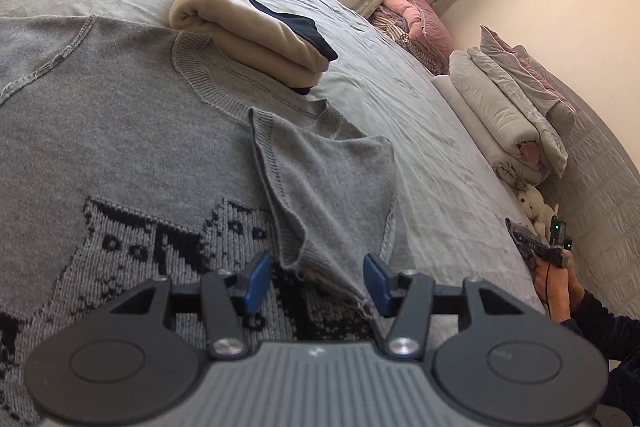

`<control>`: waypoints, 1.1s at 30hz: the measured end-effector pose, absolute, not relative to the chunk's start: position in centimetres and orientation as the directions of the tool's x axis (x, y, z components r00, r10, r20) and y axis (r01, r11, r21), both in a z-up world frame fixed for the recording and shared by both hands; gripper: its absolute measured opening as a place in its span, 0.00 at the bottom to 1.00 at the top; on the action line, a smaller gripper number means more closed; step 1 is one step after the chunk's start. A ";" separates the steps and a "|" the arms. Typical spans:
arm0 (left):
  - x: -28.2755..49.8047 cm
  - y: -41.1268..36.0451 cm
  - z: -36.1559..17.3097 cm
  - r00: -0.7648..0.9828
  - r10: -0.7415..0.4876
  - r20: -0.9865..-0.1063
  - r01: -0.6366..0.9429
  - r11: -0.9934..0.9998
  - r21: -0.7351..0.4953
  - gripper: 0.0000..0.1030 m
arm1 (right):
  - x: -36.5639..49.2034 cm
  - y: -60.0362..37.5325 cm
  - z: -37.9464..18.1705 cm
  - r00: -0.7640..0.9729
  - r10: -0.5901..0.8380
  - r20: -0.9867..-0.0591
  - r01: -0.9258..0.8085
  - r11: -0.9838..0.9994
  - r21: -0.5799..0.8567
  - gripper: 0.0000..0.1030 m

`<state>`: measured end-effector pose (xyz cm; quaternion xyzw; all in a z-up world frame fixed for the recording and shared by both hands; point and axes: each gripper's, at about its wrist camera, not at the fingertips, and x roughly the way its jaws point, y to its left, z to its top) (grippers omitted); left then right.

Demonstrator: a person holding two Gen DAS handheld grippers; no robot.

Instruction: Fold clothes

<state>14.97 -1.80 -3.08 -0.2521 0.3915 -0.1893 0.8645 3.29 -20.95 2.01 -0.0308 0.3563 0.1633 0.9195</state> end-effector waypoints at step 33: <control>1.7 -8.5 -6.0 0.441 -0.770 -0.461 0.169 0.575 -0.800 0.29 | -6.6 -22.5 -0.4 0.674 0.140 -0.725 -0.286 0.955 -0.082 0.09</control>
